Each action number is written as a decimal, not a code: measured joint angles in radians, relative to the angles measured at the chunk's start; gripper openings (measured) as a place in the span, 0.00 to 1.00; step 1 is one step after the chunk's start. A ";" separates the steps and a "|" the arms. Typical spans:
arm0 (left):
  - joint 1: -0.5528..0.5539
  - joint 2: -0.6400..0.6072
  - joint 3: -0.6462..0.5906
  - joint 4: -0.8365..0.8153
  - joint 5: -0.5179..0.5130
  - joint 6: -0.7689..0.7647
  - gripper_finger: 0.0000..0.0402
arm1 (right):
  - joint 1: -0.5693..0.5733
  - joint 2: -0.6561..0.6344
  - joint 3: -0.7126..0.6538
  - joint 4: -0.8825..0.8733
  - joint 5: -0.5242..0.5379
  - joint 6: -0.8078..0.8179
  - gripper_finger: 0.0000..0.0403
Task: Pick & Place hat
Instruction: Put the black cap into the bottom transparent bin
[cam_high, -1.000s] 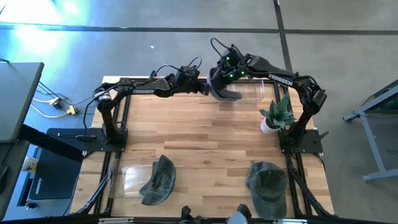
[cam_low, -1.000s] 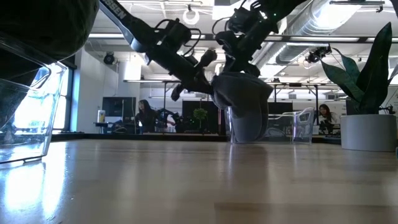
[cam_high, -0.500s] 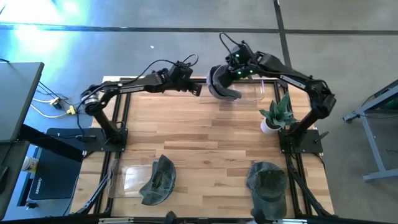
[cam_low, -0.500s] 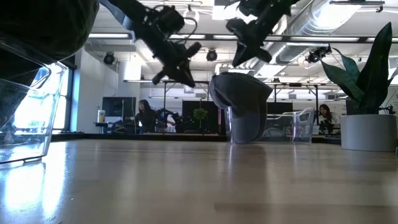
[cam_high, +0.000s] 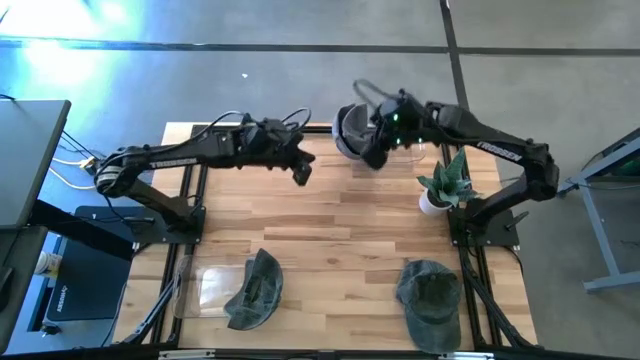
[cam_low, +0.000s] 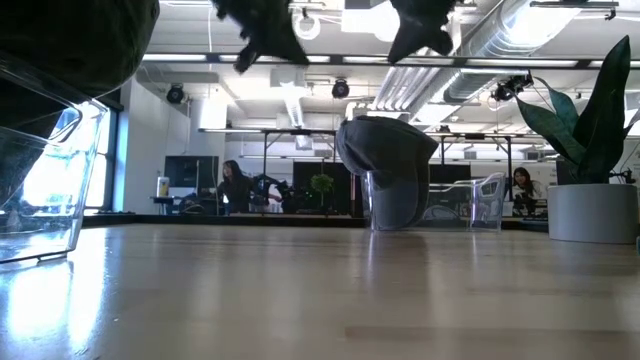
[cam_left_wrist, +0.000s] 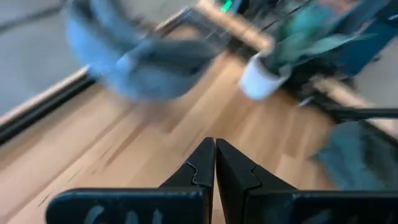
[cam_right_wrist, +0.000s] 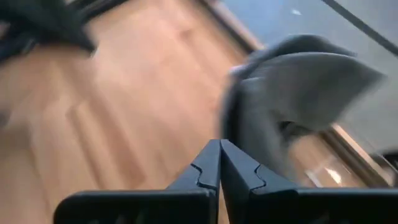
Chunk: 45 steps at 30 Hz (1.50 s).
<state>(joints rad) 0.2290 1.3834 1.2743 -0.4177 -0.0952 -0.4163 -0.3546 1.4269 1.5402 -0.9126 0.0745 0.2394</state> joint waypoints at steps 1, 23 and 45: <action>-0.031 -0.004 0.005 0.015 -0.019 0.005 0.02 | 0.040 0.000 0.000 -0.008 -0.001 -0.038 0.00; -0.504 0.016 0.003 0.012 -0.361 -0.392 0.02 | 0.769 -0.148 -0.433 0.111 -0.128 0.333 0.01; -0.630 0.136 0.002 0.055 -0.291 -0.511 0.02 | 0.945 -0.181 -0.723 -0.111 -0.561 0.552 0.57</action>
<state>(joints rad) -0.4007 1.5192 1.2766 -0.3626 -0.3857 -0.9275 0.5901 1.2463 0.8169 -1.0240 -0.4862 0.7918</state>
